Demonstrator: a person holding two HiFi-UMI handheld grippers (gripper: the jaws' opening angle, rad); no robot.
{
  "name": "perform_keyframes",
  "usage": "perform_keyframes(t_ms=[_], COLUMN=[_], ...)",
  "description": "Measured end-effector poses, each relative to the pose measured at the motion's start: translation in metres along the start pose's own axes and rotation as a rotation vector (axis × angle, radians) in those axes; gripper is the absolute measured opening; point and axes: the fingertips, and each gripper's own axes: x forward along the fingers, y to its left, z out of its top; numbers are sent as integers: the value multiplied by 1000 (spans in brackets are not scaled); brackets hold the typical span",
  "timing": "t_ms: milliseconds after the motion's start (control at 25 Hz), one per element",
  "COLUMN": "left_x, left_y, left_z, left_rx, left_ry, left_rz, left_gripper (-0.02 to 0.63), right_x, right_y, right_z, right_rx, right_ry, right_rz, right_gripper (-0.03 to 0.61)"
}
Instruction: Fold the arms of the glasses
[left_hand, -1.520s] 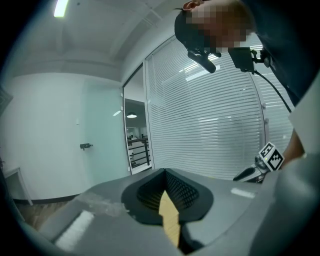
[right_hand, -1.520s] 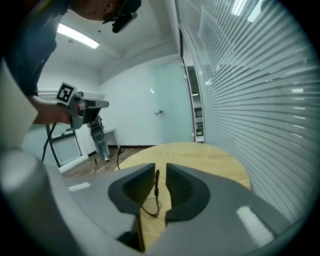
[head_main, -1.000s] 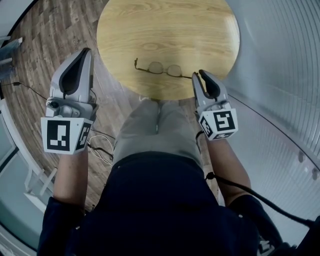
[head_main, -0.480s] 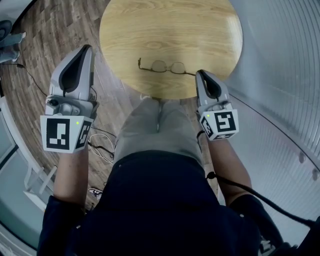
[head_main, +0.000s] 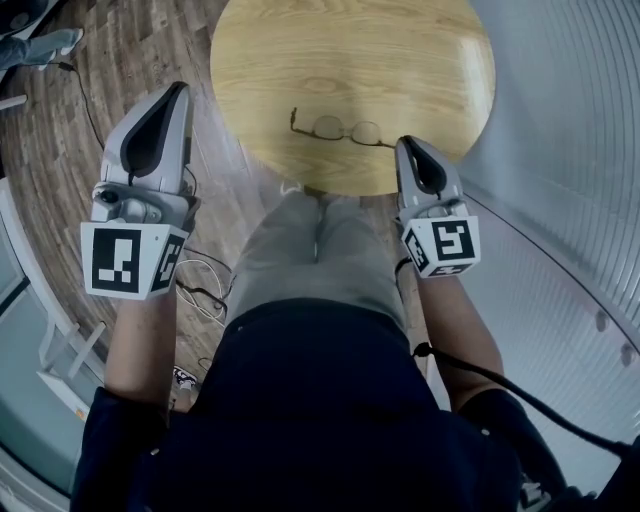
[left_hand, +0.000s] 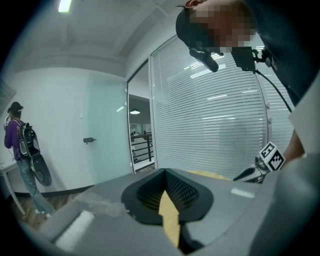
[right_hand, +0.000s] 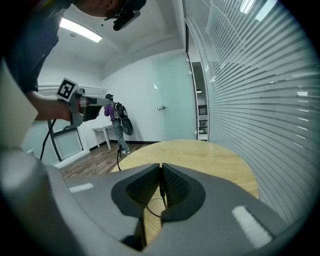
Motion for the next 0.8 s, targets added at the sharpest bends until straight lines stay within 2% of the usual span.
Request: perform_keyframes(t_ms=[800], left_x=[-16], left_y=[23], left_z=[-11], left_rx=[-24], left_ry=[6], left_rz=[40], left_gripper=[3], right_x=[24], right_y=[18], right_z=[2], right_rx=[-34], right_ry=[33], right_rz=[38], right_gripper=[22])
